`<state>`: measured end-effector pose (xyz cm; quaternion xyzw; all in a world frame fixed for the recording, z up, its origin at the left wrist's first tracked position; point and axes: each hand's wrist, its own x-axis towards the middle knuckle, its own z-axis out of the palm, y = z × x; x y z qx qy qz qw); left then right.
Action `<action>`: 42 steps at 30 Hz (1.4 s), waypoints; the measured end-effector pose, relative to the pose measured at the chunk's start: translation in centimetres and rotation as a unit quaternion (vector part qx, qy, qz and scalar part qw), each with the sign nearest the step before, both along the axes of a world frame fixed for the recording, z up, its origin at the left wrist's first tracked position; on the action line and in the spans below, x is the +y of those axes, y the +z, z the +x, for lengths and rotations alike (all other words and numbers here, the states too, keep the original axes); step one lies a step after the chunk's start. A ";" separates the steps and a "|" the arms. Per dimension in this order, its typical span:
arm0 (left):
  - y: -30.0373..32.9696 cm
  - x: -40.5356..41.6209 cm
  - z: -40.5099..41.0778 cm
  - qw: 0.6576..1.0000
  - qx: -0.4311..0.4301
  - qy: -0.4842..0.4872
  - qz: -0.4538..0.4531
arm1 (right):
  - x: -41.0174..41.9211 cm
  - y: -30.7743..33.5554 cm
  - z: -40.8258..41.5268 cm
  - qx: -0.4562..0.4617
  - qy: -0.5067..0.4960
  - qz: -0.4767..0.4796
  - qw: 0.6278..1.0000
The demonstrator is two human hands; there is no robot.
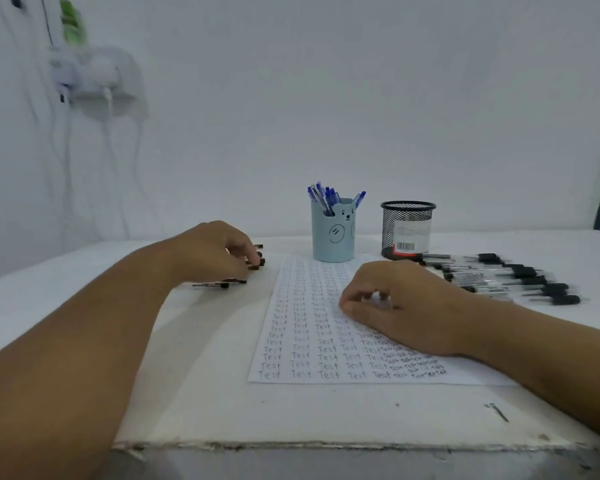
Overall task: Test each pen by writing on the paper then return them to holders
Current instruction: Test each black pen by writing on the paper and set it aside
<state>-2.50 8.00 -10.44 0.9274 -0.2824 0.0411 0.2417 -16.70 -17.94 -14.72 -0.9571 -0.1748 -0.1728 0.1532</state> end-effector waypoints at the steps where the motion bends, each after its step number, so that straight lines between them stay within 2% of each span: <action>1: 0.0 0.2 0.2 1.000 0.012 0.003 0.022 | -0.2 -0.1 0.0 -0.002 0.000 0.002 1.000; 7: 0.1 1.5 0.2 0.995 0.040 0.033 0.081 | 0.0 -0.4 0.3 -0.011 0.008 0.012 1.000; 13: 0.1 1.8 0.7 0.995 0.011 0.047 0.083 | 0.0 -0.4 0.1 -0.008 0.006 0.006 1.000; 17: 0.3 1.6 0.7 0.995 -0.011 0.017 0.098 | 0.1 -0.3 0.0 -0.007 0.003 0.016 1.000; 19: 0.3 1.1 0.4 0.999 -0.026 -0.005 0.041 | 0.1 -0.3 0.1 -0.005 0.002 0.015 1.000; 22: 0.3 -0.1 -0.3 0.984 -0.007 -0.037 -0.172 | 0.1 -0.4 0.1 -0.003 0.001 0.019 1.000; 24: 0.6 -1.0 -0.7 0.954 -0.027 -0.040 -0.297 | 0.1 -0.4 0.1 -0.004 0.000 0.018 1.000; 26: 1.0 -1.9 -0.9 0.893 0.004 -0.051 -0.447 | 0.1 -0.4 0.0 -0.003 -0.002 0.018 1.000; 27: 1.4 -2.2 -1.2 0.838 0.067 -0.065 -0.538 | 0.1 -0.4 0.0 -0.001 -0.003 0.020 1.000; 29: 1.9 -2.7 -1.5 0.691 0.212 -0.094 -0.685 | 0.2 -0.3 0.0 0.002 -0.006 0.022 1.000; 30: 1.9 -2.7 -1.5 0.637 0.255 -0.099 -0.721 | 0.2 -0.3 0.0 0.002 -0.006 0.022 1.000; 31: 1.8 -2.8 -1.5 0.607 0.279 -0.097 -0.738 | 0.2 -0.4 0.0 0.001 -0.006 0.023 1.000; 33: 1.3 -2.8 -1.1 0.571 0.307 -0.091 -0.756 | 0.2 -0.4 -0.1 -0.001 -0.003 0.027 1.000; 35: 1.0 -2.8 -0.9 0.549 0.320 -0.085 -0.767 | 0.3 -0.3 -0.1 -0.003 -0.003 0.028 1.000; 42: 0.9 -3.0 -1.1 0.540 0.311 -0.087 -0.777 | 0.3 -0.3 -0.1 -0.004 -0.003 0.023 1.000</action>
